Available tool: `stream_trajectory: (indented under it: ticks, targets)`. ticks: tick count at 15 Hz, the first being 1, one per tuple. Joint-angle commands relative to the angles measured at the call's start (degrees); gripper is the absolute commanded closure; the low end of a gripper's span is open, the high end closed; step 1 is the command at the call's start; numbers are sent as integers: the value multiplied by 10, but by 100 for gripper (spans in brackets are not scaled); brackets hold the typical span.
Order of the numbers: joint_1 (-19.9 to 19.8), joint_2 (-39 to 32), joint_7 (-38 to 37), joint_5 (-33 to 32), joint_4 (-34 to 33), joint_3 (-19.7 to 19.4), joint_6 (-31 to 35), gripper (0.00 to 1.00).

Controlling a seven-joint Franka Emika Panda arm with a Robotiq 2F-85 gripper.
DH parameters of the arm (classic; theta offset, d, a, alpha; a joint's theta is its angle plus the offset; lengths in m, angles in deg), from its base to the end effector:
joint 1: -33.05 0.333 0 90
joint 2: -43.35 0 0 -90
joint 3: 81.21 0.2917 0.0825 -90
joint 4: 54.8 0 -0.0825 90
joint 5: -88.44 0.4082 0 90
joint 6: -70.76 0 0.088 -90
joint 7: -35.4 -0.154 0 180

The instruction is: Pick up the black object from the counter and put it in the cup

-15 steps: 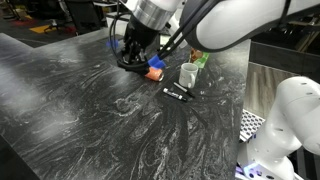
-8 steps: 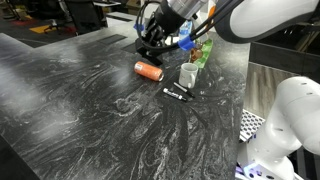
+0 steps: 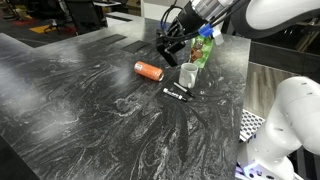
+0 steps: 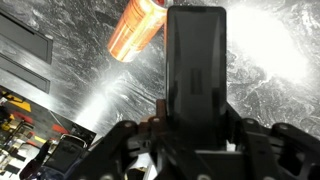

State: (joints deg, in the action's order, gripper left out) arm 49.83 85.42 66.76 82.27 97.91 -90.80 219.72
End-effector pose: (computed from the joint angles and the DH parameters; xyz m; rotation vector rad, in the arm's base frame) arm 0.4387 0.0586 0.4679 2.6788 1.0547 0.9812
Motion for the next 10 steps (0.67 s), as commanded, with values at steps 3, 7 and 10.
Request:
stream_trajectory:
  ticks: [3,7,10]
  targets:
    - [-17,34,17,22,47,-64,40,73]
    - [-34,41,11,21,71,-95,80,73]
    - [-46,36,5,22,70,-112,90,73]
